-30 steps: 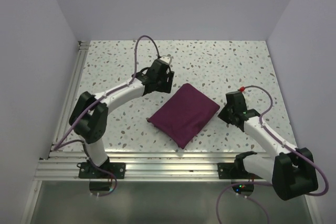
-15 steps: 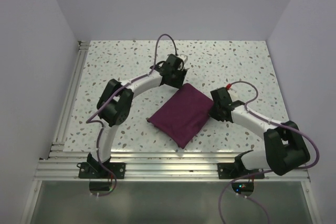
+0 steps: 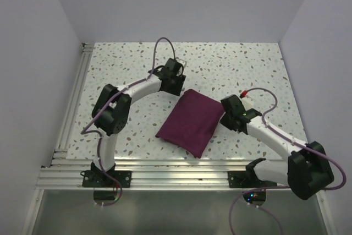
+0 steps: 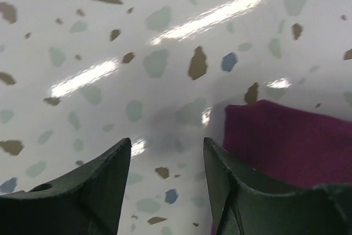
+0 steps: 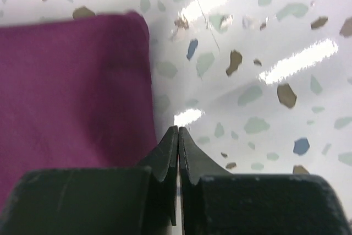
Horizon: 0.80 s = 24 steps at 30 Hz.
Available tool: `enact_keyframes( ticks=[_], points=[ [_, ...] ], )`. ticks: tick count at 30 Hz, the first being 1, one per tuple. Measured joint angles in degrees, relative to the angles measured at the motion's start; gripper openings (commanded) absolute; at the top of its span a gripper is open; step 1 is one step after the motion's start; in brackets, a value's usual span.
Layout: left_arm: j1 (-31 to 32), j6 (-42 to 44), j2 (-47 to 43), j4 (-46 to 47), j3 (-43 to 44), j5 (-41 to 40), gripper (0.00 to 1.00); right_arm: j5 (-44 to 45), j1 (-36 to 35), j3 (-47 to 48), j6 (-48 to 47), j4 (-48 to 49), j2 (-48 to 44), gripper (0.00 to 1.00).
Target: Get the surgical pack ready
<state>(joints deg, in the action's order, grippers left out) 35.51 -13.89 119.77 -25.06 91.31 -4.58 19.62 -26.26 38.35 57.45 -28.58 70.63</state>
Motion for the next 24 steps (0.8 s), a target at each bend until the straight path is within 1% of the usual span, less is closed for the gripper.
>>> enact_keyframes(
  ticks=[3,8,12,18,21,24],
  points=[
    [-1.7,0.0,-3.3,-2.5,-3.2,-2.0,0.59,0.4,-3.2,-1.1,3.2,-3.3,-3.4,0.00],
    [-1.3,-0.5,-9.7,-4.2,-11.4,-4.5,0.59,0.7,-10.0,-2.9,7.0,-7.7,-4.4,0.00],
    [-0.9,-0.8,-12.7,-5.5,-15.5,-4.7,0.59,1.5,-10.7,-3.0,5.9,-8.2,-3.5,0.00],
    [-0.8,-2.0,-13.9,-5.7,-18.1,-4.7,0.58,1.6,-10.7,-2.6,3.4,-6.7,1.8,0.00],
    [0.1,-2.7,-13.8,-5.8,-18.9,-4.7,0.57,0.5,-10.8,-2.1,3.4,-5.0,4.7,0.00],
    [3.0,-4.1,-13.0,-5.6,-18.1,-4.4,0.57,0.1,-11.6,0.9,3.6,-3.3,8.3,0.00]
  ],
)
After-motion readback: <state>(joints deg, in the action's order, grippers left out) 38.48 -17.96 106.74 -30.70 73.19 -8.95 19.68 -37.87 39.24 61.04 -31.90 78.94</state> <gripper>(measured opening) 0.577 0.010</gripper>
